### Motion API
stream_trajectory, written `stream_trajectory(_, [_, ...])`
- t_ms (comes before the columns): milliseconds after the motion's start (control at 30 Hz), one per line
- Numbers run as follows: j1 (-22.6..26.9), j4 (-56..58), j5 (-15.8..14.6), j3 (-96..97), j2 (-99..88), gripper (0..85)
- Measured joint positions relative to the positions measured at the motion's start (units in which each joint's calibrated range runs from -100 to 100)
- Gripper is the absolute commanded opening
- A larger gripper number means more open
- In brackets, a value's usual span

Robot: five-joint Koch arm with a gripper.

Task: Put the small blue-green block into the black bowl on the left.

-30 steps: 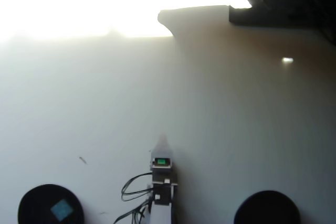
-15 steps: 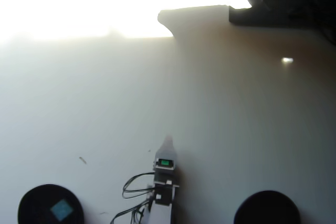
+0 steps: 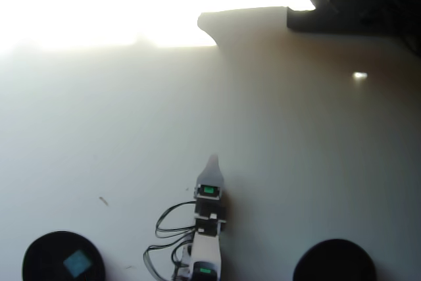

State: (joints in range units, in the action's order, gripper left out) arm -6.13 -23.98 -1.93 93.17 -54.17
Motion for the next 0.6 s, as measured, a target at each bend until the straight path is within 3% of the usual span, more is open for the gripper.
stream_trajectory(600, [3.8,0.1,0.7,0.0,0.3,48.7])
